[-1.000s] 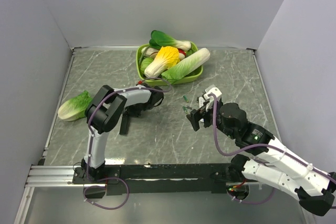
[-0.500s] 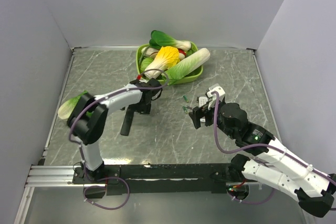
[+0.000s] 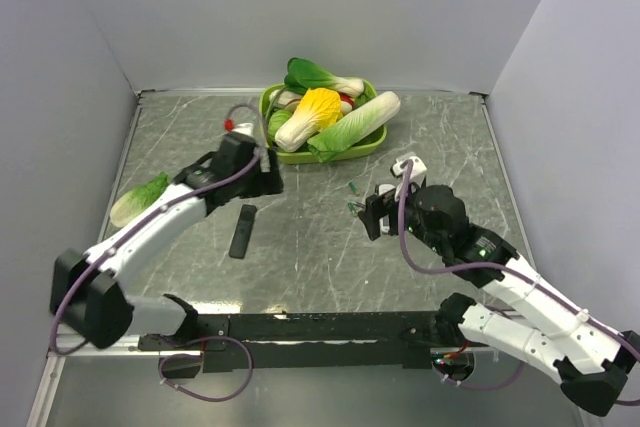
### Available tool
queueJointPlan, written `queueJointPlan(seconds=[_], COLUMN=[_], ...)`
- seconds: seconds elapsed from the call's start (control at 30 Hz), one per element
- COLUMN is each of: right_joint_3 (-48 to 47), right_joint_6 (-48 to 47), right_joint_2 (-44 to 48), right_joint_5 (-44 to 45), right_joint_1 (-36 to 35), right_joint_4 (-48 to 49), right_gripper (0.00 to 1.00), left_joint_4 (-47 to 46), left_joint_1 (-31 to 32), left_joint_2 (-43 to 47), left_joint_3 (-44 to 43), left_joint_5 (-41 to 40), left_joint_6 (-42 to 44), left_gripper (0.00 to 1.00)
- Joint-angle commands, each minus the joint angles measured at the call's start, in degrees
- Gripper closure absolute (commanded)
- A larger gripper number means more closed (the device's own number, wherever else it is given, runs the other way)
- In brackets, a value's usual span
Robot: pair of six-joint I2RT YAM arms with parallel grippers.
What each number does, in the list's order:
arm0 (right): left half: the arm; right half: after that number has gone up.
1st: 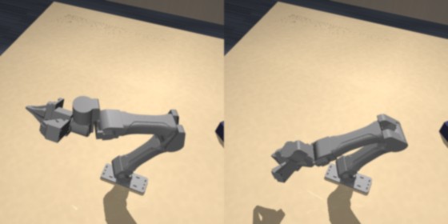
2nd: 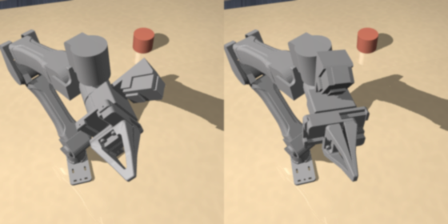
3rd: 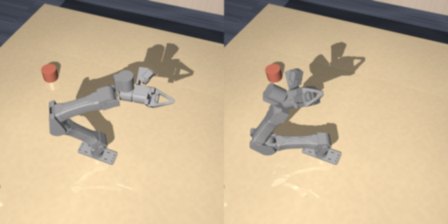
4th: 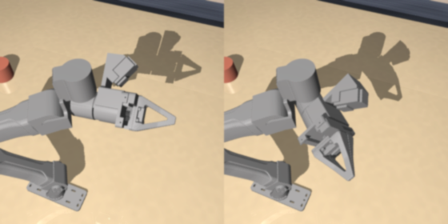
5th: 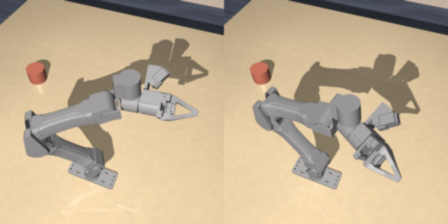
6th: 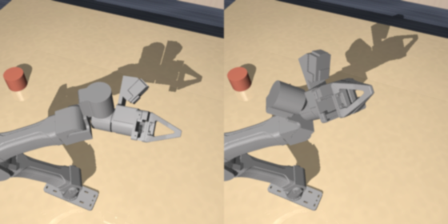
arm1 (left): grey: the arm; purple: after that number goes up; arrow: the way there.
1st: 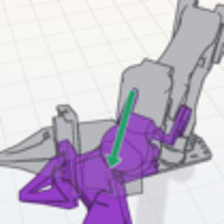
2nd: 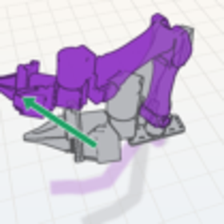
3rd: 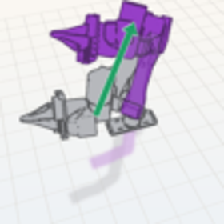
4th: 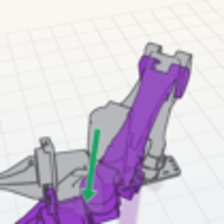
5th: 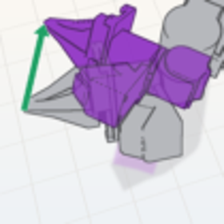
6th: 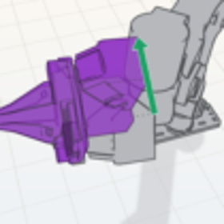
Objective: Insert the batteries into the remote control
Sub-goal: Place the remote control at the center of the board, then reset both arms
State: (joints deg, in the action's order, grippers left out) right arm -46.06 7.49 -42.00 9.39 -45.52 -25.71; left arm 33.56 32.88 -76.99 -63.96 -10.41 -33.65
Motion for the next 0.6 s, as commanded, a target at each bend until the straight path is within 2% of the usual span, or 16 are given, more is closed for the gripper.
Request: queueJointPlan(seconds=[0.0, 0.07, 0.1, 0.13, 0.17, 0.2, 0.3, 0.43, 0.47, 0.57], right_joint_3=[-3.9, -3.7, -3.6, -3.2, -2.8, -1.8, 1.7, 4.1, 4.3, 5.2], right_joint_6=[4.8, 6.2, 8.7, 10.0, 11.5, 14.7, 21.2, 25.1, 25.4, 25.9], right_joint_2=[-2.6, -3.6, -3.9, -4.4, -4.6, -4.4, -1.7, 6.2, 7.6, 13.0], right_joint_5=[-4.8, -8.5, -10.2, -15.2, -17.3, -18.2, -17.8, -9.5, -3.4, 3.8], right_joint_1=[6.2, 12.3, 15.3, 18.4, 24.5, 26.7, 32.7, 35.1, 35.1, 34.8], right_joint_4=[0.6, 1.4, 1.6, 1.9, 2.1, 2.4, 4.3, 3.1, 2.6, 0.8], right_gripper=[0.0, 0.0, 0.0, 0.0, 0.0, 0.0, 0.0, 0.0, 0.0, 0.0], left_joint_4=[-9.2, -10.1, -10.2, -10.3, -10.1, -9.6, -6.2, -2.2, -1.4, 0.4], left_joint_1=[-9.6, -12.6, -16.1, -18.0, -19.9, -23.9, -29.3, -30.0, -29.9, -29.9], left_joint_2=[11.6, 17.5, 19.4, 21.2, 24.6, 26.2, 31.5, 38.4, 41.3, 47.5], left_joint_3=[5.8, 8.1, 8.9, 10.3, 10.9, 11.6, 11.8, 10.4, 10.1, 8.4], left_joint_5=[11.1, 11.7, 13.1, 14.1, 15.3, 16.6, 14.7, 3.8, -0.5, -7.8], left_joint_6=[-2.2, -2.6, -3.0, -3.2, -3.2, -3.2, -2.3, -0.6, -0.2, 1.8], left_gripper=[0.03, 0.03, 0.03, 0.03, 0.03, 0.03, 0.03, 0.03, 0.03, 0.03])
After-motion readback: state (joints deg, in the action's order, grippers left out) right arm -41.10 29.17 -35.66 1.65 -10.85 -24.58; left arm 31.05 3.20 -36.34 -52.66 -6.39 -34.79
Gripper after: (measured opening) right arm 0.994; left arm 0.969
